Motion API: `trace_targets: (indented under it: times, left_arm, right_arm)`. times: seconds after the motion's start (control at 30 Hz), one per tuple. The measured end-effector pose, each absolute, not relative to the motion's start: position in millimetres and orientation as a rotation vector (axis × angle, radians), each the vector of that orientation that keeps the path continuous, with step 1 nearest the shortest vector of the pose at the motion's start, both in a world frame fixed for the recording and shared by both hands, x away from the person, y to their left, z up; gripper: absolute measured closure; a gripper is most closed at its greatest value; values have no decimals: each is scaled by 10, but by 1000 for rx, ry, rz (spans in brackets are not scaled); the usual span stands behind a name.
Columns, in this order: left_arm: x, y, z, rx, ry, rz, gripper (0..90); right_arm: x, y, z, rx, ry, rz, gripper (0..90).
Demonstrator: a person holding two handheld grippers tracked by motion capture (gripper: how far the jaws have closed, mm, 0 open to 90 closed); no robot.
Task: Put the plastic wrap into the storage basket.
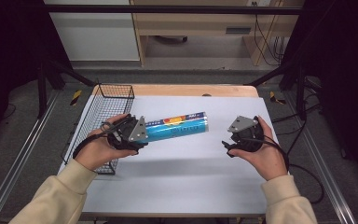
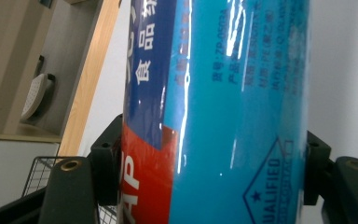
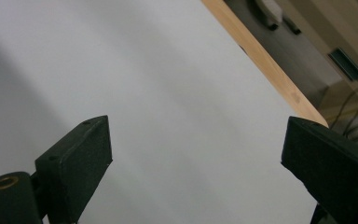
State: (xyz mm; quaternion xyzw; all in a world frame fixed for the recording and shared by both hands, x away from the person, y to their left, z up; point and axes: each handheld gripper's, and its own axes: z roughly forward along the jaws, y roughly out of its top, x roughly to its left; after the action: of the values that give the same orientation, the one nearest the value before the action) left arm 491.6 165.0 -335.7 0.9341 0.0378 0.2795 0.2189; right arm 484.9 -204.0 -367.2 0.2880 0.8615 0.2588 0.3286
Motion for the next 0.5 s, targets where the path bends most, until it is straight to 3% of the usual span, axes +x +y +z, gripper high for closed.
trace_targets:
  times: [0.5]
  left_arm:
    - [4911,1811,-3232,2549,232,799,312]
  right_arm:
    - [4830,-2181,-4223,1258,1849,912,109]
